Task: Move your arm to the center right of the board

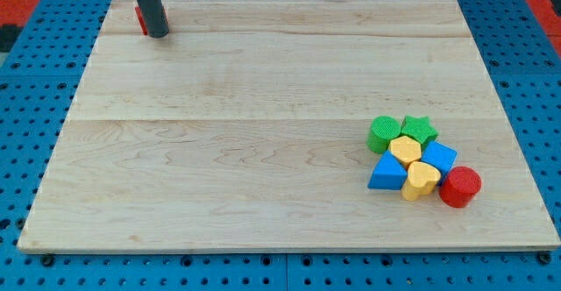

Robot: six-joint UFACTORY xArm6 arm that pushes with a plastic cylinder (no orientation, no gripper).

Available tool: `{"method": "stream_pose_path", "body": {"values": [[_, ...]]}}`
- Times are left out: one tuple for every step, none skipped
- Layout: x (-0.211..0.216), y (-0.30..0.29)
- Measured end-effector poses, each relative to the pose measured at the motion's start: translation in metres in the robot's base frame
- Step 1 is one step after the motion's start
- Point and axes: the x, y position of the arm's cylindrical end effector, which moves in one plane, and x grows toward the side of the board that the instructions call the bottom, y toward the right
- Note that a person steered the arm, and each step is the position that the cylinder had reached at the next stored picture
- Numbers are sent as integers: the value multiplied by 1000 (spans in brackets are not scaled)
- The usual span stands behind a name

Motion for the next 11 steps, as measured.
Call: {"method": "stream_pose_path", "body": {"values": [[-10,-9],[-15,-17],[4,36],[36,118],[65,205],[89,292],[104,374],[126,442],[173,485],[227,507],[280,509]]}}
